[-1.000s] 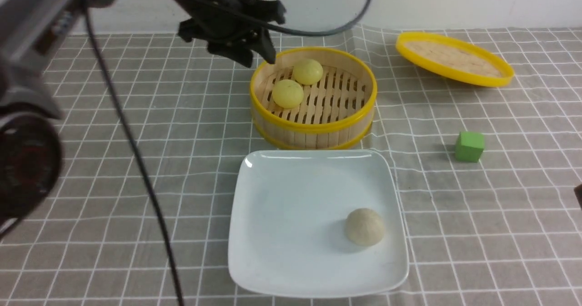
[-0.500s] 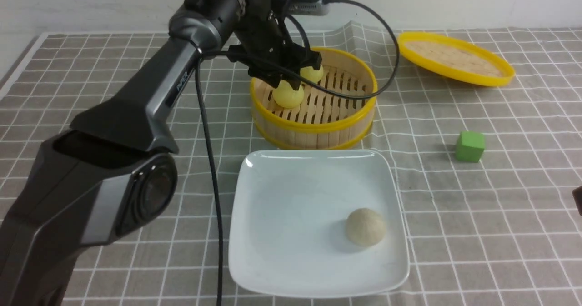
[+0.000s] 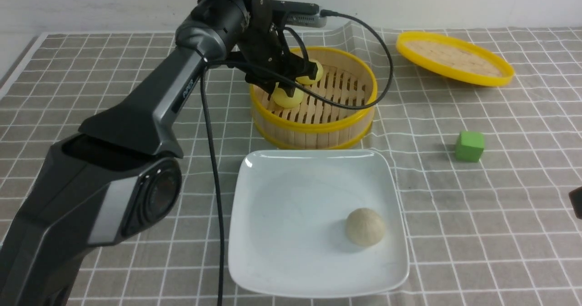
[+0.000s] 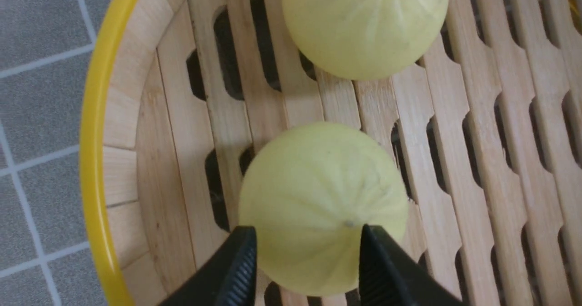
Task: Put the steamed buns into the plate on the grey tablecloth.
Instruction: 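Reach into the bamboo steamer and grasp a bun with the left gripper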
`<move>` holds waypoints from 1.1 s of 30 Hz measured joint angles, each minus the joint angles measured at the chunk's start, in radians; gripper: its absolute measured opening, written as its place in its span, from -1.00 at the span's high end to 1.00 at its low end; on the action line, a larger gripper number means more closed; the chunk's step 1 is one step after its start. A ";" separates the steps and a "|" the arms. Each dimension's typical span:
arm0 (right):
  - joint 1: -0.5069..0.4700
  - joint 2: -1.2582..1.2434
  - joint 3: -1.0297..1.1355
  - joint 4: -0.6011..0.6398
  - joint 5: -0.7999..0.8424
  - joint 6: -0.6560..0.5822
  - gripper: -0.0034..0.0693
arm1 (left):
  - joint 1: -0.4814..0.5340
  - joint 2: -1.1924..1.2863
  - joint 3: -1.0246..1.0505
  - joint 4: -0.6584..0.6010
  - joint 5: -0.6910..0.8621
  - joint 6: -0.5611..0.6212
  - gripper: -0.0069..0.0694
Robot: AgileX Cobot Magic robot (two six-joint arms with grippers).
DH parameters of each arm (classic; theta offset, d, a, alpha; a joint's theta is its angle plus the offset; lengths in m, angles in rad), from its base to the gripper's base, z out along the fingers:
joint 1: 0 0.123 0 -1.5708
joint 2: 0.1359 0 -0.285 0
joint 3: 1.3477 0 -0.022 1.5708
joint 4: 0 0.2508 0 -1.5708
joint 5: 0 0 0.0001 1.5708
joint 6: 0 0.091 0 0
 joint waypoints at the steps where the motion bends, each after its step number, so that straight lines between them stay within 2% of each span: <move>1: 0.000 0.000 0.000 0.000 0.000 0.000 0.88 | 0.000 0.000 0.000 0.003 0.000 0.000 -0.06; 26: 0.000 0.000 0.000 0.035 0.000 0.001 0.83 | 0.000 0.038 -0.008 0.007 0.016 0.018 -0.05; 29: 0.000 0.000 0.000 0.039 0.000 0.001 0.82 | 0.000 0.038 -0.010 0.007 0.017 0.026 0.07; 33: 0.000 0.000 0.000 0.049 0.000 0.001 0.81 | 0.000 0.038 -0.010 0.007 0.018 0.029 0.37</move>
